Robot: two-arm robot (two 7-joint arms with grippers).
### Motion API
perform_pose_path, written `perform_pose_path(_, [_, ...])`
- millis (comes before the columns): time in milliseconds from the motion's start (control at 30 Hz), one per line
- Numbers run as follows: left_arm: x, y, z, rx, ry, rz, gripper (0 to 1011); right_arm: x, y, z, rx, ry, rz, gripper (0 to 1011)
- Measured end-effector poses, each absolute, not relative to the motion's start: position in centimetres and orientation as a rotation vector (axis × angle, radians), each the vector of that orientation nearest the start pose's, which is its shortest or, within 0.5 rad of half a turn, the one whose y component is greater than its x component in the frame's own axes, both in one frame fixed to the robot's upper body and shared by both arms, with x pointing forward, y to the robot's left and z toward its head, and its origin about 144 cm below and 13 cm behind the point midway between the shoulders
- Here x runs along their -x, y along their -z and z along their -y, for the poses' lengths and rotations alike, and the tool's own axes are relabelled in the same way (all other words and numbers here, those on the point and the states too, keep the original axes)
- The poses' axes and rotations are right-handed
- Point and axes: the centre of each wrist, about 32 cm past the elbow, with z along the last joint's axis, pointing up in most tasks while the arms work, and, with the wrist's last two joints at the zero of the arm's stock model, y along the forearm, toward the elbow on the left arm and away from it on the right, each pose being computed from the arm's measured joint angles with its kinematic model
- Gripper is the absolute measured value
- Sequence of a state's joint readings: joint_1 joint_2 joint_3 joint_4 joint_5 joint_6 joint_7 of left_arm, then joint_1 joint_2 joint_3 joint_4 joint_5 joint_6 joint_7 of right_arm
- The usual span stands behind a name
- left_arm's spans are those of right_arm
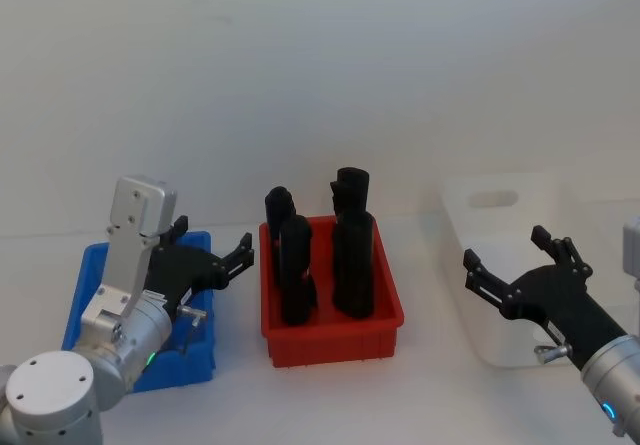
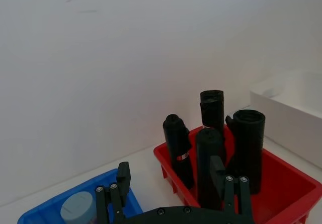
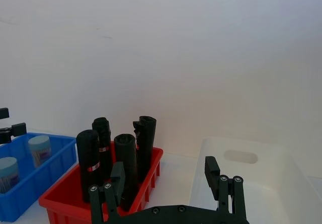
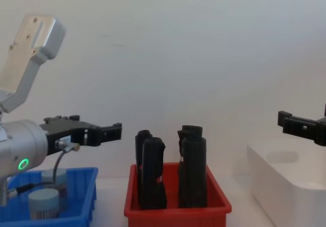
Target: Pick the cotton swabs from the blue box and place them into the white box.
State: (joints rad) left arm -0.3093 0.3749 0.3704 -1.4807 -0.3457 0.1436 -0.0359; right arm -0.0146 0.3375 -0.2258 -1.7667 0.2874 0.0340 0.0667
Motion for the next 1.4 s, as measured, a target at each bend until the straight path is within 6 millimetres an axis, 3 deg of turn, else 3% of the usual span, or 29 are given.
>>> perform_pose_path(833, [-52.9, -118.4, -26.8, -0.246, -1.395, -0.117, 1004, -44.3, -118.9, 23.7, -0.026, 1.230, 0.075, 1002])
perform_pose_path(1400, [-54.1, -117.2, -28.5, -0.284, -1.431, -0.196, 1004, -44.3, -118.9, 23.7, -0.026, 1.230, 0.075, 1002])
